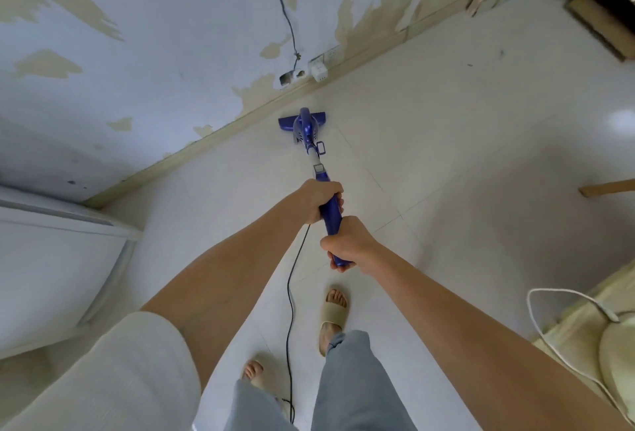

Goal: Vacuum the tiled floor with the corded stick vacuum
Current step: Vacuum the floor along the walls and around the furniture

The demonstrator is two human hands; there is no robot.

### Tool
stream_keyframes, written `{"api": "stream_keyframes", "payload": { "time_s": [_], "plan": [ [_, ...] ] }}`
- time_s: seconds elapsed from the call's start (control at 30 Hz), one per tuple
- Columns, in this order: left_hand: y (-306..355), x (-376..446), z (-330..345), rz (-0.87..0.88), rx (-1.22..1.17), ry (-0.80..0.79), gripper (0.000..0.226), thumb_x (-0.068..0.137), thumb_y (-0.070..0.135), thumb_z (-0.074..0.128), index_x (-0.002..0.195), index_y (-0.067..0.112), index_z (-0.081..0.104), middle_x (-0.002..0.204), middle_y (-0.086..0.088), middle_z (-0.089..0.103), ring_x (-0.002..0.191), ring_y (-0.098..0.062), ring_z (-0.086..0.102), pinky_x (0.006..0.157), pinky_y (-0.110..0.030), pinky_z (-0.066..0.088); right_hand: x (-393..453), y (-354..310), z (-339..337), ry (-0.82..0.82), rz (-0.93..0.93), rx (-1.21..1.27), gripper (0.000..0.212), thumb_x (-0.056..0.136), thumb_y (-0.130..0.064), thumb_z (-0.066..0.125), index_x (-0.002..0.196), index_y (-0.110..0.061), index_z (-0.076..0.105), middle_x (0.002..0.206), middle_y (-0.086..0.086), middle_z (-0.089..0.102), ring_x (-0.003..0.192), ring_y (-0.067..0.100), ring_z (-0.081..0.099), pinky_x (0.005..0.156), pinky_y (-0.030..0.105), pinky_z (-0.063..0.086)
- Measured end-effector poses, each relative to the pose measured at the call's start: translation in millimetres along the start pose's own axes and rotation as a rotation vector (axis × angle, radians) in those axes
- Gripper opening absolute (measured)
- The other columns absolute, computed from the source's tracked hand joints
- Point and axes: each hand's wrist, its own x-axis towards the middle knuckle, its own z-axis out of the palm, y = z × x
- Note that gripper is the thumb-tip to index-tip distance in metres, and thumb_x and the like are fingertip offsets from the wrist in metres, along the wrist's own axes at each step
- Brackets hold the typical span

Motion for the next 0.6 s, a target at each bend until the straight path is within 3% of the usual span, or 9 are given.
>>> {"api": "stream_keyframes", "payload": {
  "time_s": [0.3, 0.6],
  "plan": [
    [-11.9, -13.4, 4.2, -0.050, 0.127, -0.061, 0.016, 0.090, -0.001, 0.054, 0.077, 0.005, 0.048, 0.068, -0.009, 0.051, 0.059, -0.017, 0.049, 0.056, -0.027, 0.047, -30.4, 7.0, 8.0, 0.103, 0.026, 0.023, 0.012, 0.083, 0.004, 0.049, 0.092, -0.002, 0.050, 0.063, 0.009, 0.051, 0.044, 0.016, 0.050, 0.040, 0.021, 0.041],
    [-37.3, -49.5, -70.4, -0.090, 0.279, -0.196, 0.021, 0.088, 0.005, 0.065, 0.077, 0.008, 0.047, 0.065, -0.006, 0.050, 0.056, -0.014, 0.047, 0.052, -0.026, 0.044, -81.9, -10.2, 119.8, 0.346, 0.054, 0.156, 0.013, 0.084, -0.002, 0.050, 0.096, -0.004, 0.045, 0.063, 0.008, 0.051, 0.035, 0.012, 0.046, 0.033, 0.019, 0.033]
  ]
}}
